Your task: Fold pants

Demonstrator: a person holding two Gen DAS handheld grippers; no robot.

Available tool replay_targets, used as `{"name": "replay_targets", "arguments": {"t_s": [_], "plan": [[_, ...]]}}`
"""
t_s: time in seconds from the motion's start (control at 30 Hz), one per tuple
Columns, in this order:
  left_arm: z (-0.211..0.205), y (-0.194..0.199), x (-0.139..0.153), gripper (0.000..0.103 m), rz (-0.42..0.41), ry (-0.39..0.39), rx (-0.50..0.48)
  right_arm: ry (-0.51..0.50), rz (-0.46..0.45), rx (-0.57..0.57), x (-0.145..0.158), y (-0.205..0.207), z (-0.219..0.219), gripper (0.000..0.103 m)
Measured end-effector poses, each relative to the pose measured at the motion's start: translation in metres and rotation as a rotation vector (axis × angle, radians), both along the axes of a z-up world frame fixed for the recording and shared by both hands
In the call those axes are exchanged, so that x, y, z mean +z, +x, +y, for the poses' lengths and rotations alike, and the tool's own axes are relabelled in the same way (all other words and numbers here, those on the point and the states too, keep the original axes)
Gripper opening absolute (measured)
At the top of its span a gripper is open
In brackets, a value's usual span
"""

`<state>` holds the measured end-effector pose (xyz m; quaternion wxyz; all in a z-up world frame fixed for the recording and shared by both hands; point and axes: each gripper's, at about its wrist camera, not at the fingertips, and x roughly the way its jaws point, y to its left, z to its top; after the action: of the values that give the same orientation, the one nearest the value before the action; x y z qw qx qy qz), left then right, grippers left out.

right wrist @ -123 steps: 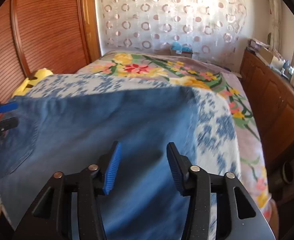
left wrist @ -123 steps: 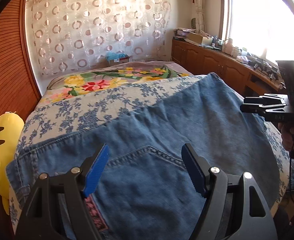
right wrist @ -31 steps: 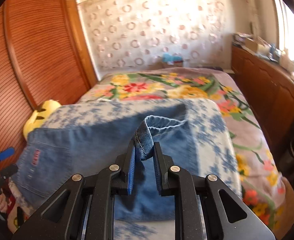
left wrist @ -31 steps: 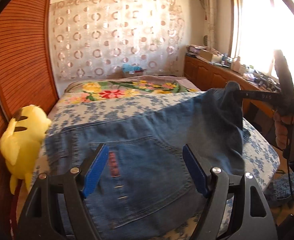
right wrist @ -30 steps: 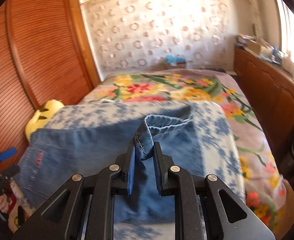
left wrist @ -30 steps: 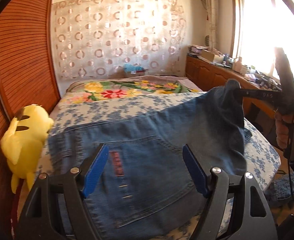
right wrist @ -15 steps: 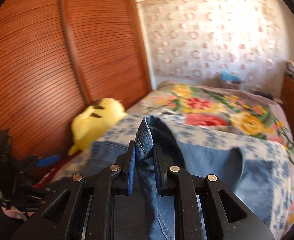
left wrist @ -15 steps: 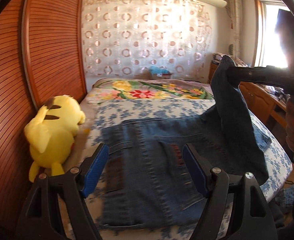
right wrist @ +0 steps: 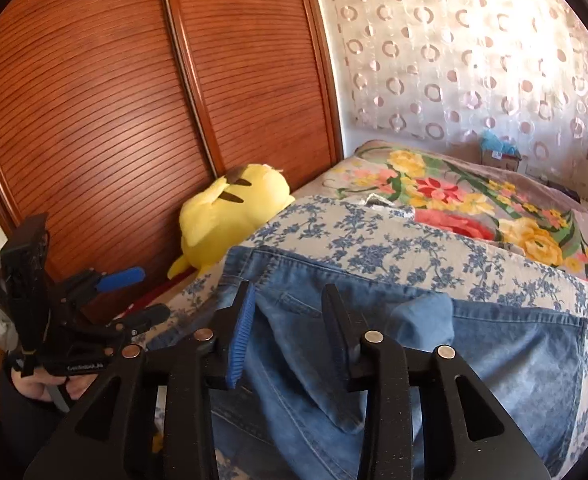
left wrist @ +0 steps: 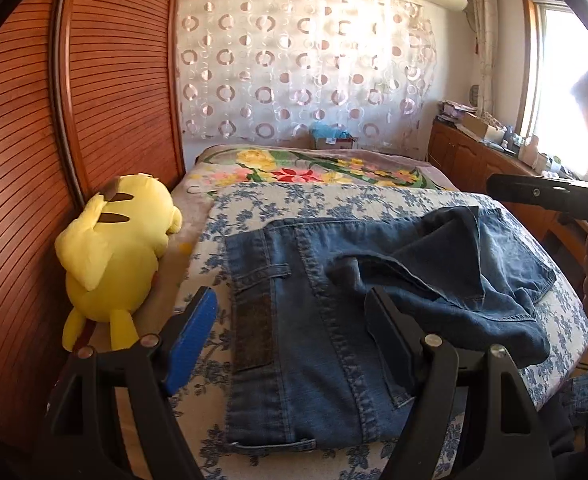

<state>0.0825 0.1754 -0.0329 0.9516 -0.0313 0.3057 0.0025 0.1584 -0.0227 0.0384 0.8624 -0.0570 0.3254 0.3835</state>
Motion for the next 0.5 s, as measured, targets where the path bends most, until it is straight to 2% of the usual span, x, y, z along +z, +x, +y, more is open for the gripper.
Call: {"name": "replay_targets", "arguments": {"t_s": [0.13, 0.33, 0.5], "plan": [[-0.016, 0.009, -0.005, 0.077, 0.012, 0.012, -0.035, -0.049, 0.004, -0.051, -0.015, 0.007, -0.013, 0.037], [-0.031, 0.021, -0.007, 0.077, 0.013, 0.015, -0.076, -0.098, 0.059, -0.1, -0.053, 0.019, -0.024, 0.039], [-0.029, 0.036, -0.011, 0.077, 0.025, 0.021, -0.063, -0.109, 0.109, -0.107, -0.079, 0.02, -0.03, 0.044]]}}
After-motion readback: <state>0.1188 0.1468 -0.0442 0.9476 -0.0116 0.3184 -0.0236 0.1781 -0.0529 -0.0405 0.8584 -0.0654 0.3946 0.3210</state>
